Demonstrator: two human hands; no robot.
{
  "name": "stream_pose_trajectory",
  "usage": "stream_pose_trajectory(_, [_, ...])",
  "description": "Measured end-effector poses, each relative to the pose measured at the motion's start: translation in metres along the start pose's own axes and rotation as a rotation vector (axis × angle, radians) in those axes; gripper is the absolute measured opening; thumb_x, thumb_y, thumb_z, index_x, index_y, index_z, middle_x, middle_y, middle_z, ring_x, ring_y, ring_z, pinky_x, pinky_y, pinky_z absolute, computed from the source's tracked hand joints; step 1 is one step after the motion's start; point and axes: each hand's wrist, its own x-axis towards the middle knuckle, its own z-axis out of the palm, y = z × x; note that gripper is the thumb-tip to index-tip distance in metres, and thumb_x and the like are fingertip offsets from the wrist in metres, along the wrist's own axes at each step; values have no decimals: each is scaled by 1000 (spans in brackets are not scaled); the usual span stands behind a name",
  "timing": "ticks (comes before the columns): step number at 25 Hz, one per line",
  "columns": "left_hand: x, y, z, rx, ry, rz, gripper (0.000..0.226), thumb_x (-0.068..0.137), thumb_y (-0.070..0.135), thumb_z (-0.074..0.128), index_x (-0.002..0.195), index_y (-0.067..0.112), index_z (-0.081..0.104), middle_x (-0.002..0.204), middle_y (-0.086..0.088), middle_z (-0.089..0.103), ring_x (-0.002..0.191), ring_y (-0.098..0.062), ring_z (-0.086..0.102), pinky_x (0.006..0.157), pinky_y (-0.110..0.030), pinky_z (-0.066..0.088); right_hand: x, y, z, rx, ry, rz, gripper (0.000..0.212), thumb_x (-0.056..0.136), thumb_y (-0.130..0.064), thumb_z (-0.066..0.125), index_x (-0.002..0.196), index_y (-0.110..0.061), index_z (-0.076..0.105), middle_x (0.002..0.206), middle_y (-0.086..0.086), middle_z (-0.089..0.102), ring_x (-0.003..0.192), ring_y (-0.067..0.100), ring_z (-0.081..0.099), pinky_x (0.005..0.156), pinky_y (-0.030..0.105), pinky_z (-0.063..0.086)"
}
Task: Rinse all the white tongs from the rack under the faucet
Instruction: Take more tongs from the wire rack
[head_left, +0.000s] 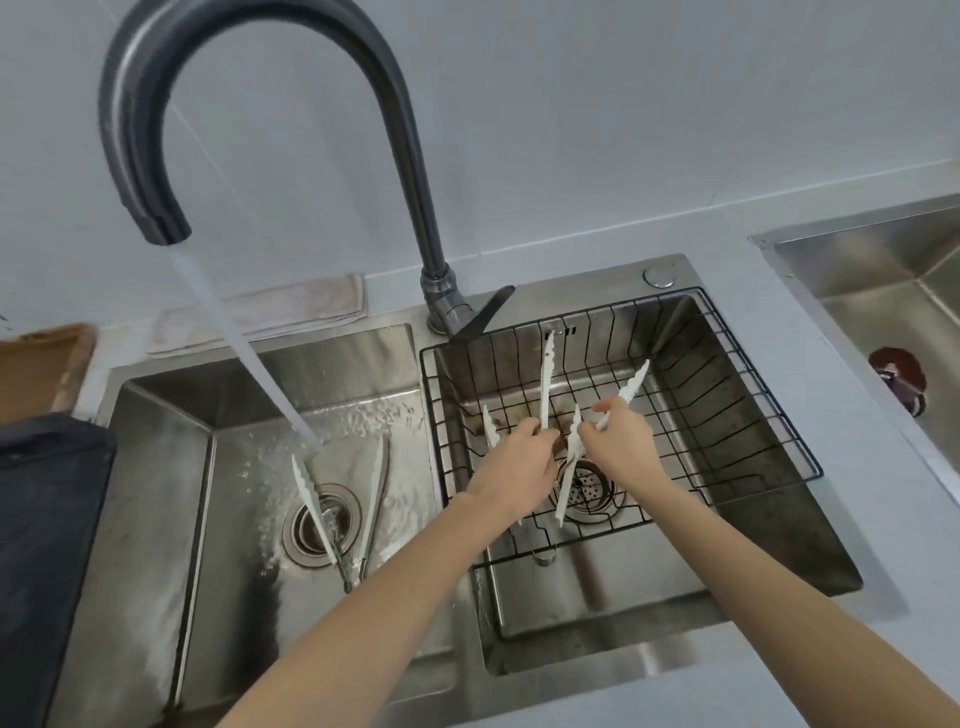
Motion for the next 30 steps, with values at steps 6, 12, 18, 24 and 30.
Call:
stream_pose_trajectory(6, [-28,-7,-13,-233,188,-41,45,90,7,43,134,15,41,135,-6,40,87,-17,59,85,-28,48,-25,-24,3,44,13,-69,39,87,-17,52,123,-3,46,104,21,67,84,27,64,61,29,47])
stream_pose_trajectory(12, [-63,-21,-13,-452,297,-143,61,89,9,47,144,18,21,133,-8,40,67,-1,49,57,-9,42,-59,-40,19,63,5,-114,37,86,-18,53,122,-8,47,114,26,59,85,31,63,72,32,51])
stream_pose_trajectory(18, [-104,-61,-21,-823,373,-314,54,94,13,40,145,16,21,108,5,46,50,-8,59,42,-11,48,-91,-64,54,56,-84,-211,33,86,-17,53,119,-12,48,113,20,55,66,20,55,51,17,37])
stream_pose_trajectory(24, [-133,-115,-34,-989,436,-529,36,98,18,33,132,10,39,91,-5,62,49,-10,63,40,-18,52,-117,-106,96,-53,-157,-428,31,86,-16,53,116,-17,50,113,7,43,59,5,46,49,9,34])
stream_pose_trajectory(30, [-138,-160,-51,-1373,508,-670,26,98,17,37,119,7,48,98,-14,66,74,-19,67,58,-29,58,-112,-124,130,-96,-228,-426,31,88,-12,51,119,-14,49,111,5,45,57,-1,41,46,9,32])
